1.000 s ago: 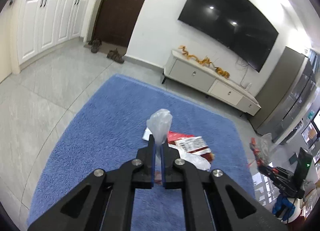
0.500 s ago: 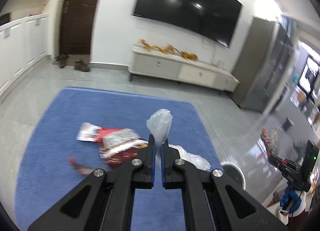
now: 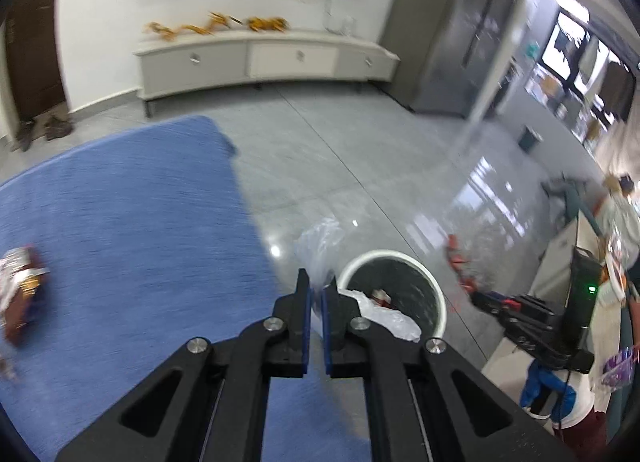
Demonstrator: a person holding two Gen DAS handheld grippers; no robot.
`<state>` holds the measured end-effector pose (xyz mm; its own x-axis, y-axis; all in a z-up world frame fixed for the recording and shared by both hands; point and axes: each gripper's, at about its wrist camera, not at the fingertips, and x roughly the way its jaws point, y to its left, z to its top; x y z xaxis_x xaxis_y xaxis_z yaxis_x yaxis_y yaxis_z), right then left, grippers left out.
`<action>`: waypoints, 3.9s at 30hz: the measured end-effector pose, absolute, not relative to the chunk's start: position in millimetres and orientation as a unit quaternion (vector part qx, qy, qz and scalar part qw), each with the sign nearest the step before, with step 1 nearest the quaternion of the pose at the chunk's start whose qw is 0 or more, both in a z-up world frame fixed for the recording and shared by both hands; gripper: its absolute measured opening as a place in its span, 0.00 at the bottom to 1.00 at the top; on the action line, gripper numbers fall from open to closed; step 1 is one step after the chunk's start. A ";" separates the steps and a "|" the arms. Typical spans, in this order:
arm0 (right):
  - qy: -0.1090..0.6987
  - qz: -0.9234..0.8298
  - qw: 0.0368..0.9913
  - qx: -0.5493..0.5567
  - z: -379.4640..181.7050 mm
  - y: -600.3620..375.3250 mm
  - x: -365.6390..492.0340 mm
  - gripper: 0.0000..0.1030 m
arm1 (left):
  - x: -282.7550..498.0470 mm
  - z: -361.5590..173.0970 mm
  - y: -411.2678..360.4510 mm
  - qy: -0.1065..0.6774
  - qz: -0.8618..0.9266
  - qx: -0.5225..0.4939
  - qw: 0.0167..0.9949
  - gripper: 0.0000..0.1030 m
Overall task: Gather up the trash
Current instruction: 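Carry both clear bags over the bin and open both grippers, then move both open grippers back to the last items on the rug, then grasp the grey-and-red wrapper with the left gripper while the right grasps the brown snack bag, then carry both items over the bin and open both grippers to drop them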
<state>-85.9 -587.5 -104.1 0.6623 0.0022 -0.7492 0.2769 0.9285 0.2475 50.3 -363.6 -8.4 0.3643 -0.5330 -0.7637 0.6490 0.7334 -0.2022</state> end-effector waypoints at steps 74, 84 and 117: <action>0.459 0.192 0.852 0.161 -69.9 -253.1 146.1 0.48 | 139.9 -71.6 63.2 0.424 -0.120 -0.116 0.890 0.56; 0.476 0.209 0.812 0.264 -110.4 -231.2 208.5 0.11 | 160.2 -85.5 52.1 0.443 -0.139 -0.134 0.875 0.16; 0.322 0.039 0.928 0.182 18.0 -452.3 -25.8 0.00 | 82.1 23.6 -140.6 0.387 -0.264 -0.017 0.884 0.12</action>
